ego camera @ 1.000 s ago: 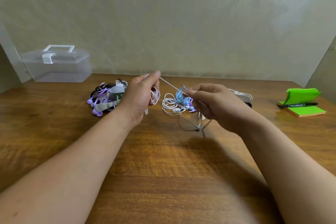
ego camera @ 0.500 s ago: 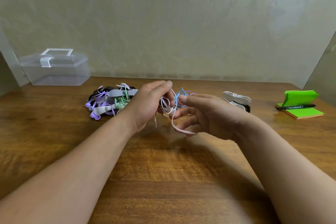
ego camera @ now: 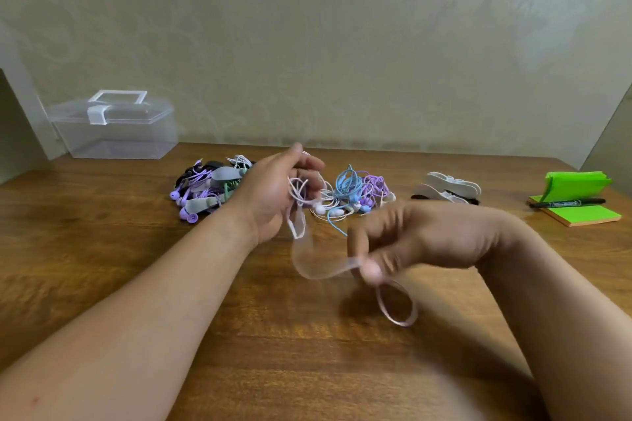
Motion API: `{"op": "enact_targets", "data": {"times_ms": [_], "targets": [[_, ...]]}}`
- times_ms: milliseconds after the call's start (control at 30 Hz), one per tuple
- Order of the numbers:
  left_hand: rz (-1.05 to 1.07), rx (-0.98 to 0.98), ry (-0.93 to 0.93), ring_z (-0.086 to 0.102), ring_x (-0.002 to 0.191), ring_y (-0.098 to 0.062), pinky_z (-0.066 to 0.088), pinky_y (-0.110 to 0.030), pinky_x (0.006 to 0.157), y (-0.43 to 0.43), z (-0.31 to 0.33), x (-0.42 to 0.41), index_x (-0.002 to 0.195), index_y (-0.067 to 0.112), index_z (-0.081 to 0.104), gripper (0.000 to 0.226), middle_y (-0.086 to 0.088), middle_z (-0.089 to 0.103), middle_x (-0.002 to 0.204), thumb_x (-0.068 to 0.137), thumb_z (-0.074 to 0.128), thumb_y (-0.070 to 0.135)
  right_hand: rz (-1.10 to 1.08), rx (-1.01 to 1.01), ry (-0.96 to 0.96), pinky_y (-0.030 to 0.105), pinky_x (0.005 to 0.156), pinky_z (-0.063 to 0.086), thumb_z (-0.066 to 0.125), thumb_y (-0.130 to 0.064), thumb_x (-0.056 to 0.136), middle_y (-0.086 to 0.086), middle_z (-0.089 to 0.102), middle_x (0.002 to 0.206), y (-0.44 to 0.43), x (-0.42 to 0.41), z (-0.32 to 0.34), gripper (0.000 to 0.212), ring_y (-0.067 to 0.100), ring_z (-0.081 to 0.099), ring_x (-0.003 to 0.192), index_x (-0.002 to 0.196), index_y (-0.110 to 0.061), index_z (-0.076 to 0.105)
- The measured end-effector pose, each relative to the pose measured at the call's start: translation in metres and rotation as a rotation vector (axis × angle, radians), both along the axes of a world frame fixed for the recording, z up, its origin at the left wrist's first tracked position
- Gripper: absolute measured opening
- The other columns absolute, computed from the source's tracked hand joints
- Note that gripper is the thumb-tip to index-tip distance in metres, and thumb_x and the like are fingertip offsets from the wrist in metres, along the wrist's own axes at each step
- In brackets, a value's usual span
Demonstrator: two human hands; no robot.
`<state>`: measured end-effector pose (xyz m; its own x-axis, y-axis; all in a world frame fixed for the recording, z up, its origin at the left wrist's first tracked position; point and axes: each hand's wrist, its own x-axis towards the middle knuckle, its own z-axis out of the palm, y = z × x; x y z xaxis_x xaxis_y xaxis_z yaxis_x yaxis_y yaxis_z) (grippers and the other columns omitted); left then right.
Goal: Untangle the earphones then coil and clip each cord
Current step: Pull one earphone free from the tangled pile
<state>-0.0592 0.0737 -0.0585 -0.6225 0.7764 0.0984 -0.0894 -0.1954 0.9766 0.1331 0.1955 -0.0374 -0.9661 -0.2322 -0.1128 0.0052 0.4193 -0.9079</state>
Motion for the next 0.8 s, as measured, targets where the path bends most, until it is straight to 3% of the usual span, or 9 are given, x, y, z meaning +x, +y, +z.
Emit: {"op": "enact_targets", "data": {"times_ms": [67, 133, 267, 333, 367, 433, 533, 633, 800], "targets": [[0.009, 0.013, -0.044, 0.056, 0.049, -0.020, 0.044, -0.025, 0.049, -0.001, 0.002, -0.003, 0.092, 0.004, 0.065, 0.042, -0.008, 0.058, 0.056, 0.111, 0.041, 0.034, 0.151, 0.097, -0.152, 0.034, 0.092, 0.050, 0.065, -0.006, 0.096, 0.013, 0.072, 0.100, -0.001, 0.003, 0.001, 0.015, 0.022, 0.066, 0.096, 0.104, 0.006, 0.071], [-0.005, 0.015, -0.025, 0.055, 0.049, -0.020, 0.041, -0.026, 0.050, -0.001, 0.004, 0.001, 0.093, 0.005, 0.065, 0.040, -0.007, 0.055, 0.054, 0.110, 0.043, 0.034, 0.116, 0.102, -0.123, 0.036, 0.094, 0.051, 0.063, -0.017, 0.099, 0.013, 0.073, 0.107, -0.004, 0.001, 0.002, 0.020, 0.021, 0.067, 0.102, 0.109, -0.004, 0.074], [-0.095, 0.072, -0.031, 0.055, 0.053, -0.022, 0.041, -0.031, 0.055, -0.003, 0.009, 0.009, 0.096, 0.005, 0.064, 0.039, -0.007, 0.054, 0.057, 0.110, 0.044, 0.034, -0.335, 0.057, -0.007, 0.043, 0.080, 0.058, 0.059, -0.056, 0.100, 0.018, 0.077, 0.094, -0.009, -0.008, -0.002, 0.051, 0.024, 0.072, 0.080, 0.087, -0.008, 0.072], [-0.120, 0.095, -0.014, 0.054, 0.054, -0.022, 0.042, -0.032, 0.057, -0.003, 0.011, 0.013, 0.097, 0.004, 0.065, 0.039, -0.007, 0.054, 0.058, 0.110, 0.043, 0.035, -0.514, 0.167, 0.121, 0.050, 0.087, 0.060, 0.063, -0.064, 0.094, 0.016, 0.076, 0.096, -0.011, -0.016, -0.010, 0.059, 0.030, 0.072, 0.088, 0.096, -0.005, 0.069], [-0.129, 0.106, -0.008, 0.054, 0.054, -0.023, 0.042, -0.033, 0.058, -0.003, 0.012, 0.015, 0.097, 0.004, 0.065, 0.040, -0.007, 0.055, 0.058, 0.110, 0.043, 0.034, -0.558, 0.193, 0.167, 0.051, 0.090, 0.059, 0.065, -0.067, 0.090, 0.013, 0.075, 0.098, -0.013, -0.020, -0.013, 0.063, 0.028, 0.072, 0.094, 0.102, -0.006, 0.067], [-0.142, 0.119, -0.005, 0.054, 0.055, -0.022, 0.043, -0.032, 0.057, -0.004, 0.013, 0.018, 0.098, 0.003, 0.064, 0.040, -0.008, 0.054, 0.060, 0.111, 0.042, 0.034, -0.628, 0.187, 0.227, 0.047, 0.087, 0.058, 0.070, -0.071, 0.083, 0.002, 0.070, 0.094, -0.018, -0.027, -0.017, 0.063, 0.016, 0.068, 0.088, 0.106, -0.012, 0.063], [-0.139, 0.136, -0.041, 0.052, 0.058, -0.021, 0.044, -0.030, 0.056, -0.003, 0.013, 0.018, 0.102, 0.002, 0.063, 0.039, -0.008, 0.052, 0.063, 0.111, 0.042, 0.034, -0.768, 0.365, 0.365, 0.025, 0.071, 0.047, 0.083, -0.062, 0.077, -0.008, 0.061, 0.092, -0.027, -0.030, -0.018, 0.057, 0.006, 0.054, 0.076, 0.103, -0.020, 0.056], [-0.123, 0.155, -0.118, 0.054, 0.060, -0.017, 0.044, -0.028, 0.056, -0.002, 0.012, 0.014, 0.110, 0.003, 0.063, 0.037, -0.005, 0.054, 0.069, 0.112, 0.040, 0.033, -0.792, 0.442, 0.403, 0.029, 0.077, 0.049, 0.087, -0.054, 0.077, -0.001, 0.065, 0.099, -0.032, -0.032, -0.021, 0.056, 0.012, 0.060, 0.087, 0.107, -0.020, 0.054], [-0.111, 0.174, -0.197, 0.059, 0.065, -0.018, 0.048, -0.028, 0.060, 0.003, 0.010, 0.011, 0.116, 0.001, 0.063, 0.034, -0.008, 0.061, 0.079, 0.111, 0.041, 0.026, -0.745, 0.521, 0.359, 0.026, 0.064, 0.044, 0.078, -0.045, 0.091, -0.001, 0.069, 0.082, -0.034, -0.037, -0.028, 0.031, 0.013, 0.060, 0.072, 0.093, -0.017, 0.065]]}}
